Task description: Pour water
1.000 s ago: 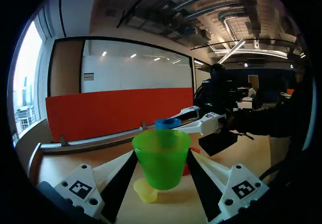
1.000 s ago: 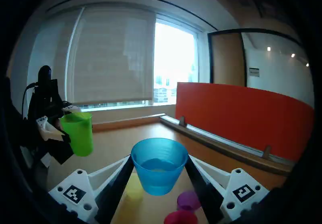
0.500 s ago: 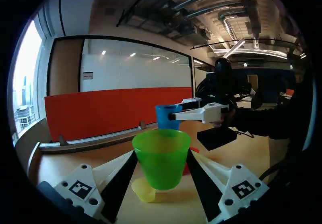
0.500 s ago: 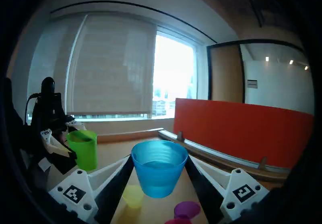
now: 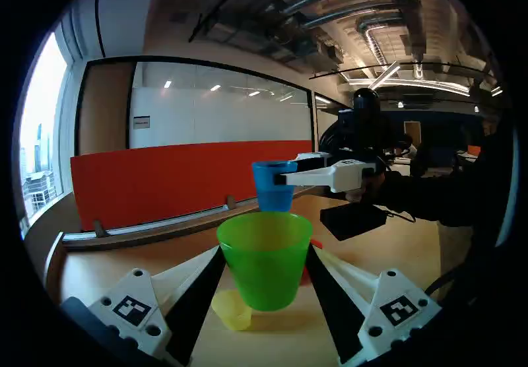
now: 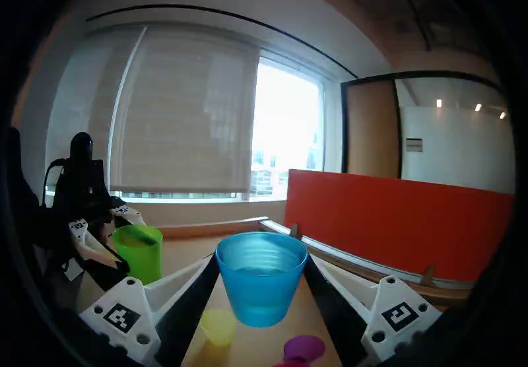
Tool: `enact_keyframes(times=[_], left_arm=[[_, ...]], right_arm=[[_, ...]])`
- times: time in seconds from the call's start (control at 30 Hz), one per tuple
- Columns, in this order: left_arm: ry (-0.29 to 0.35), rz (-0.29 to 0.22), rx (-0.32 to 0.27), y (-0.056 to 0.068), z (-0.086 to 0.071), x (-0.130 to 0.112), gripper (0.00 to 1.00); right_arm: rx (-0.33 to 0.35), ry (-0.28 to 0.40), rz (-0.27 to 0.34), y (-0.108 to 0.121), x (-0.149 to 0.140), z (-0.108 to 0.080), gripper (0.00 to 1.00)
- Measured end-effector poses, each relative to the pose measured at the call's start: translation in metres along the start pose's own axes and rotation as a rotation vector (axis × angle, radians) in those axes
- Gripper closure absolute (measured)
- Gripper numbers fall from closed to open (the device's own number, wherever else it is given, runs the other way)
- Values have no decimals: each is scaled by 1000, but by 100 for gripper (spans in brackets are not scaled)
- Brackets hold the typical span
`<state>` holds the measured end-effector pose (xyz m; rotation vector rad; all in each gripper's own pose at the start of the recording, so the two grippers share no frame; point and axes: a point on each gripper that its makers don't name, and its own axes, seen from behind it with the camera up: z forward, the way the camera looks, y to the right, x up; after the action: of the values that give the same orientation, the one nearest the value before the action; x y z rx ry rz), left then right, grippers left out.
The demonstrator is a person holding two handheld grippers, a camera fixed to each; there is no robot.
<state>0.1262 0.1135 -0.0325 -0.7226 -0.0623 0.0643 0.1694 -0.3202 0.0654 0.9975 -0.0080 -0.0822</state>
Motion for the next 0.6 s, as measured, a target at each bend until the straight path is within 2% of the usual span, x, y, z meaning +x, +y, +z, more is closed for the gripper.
enact_keyframes(times=[0.6], left_arm=[[-8, 0, -23, 8, 4, -1, 16]], right_arm=[[14, 11, -44, -6, 13, -5, 10]])
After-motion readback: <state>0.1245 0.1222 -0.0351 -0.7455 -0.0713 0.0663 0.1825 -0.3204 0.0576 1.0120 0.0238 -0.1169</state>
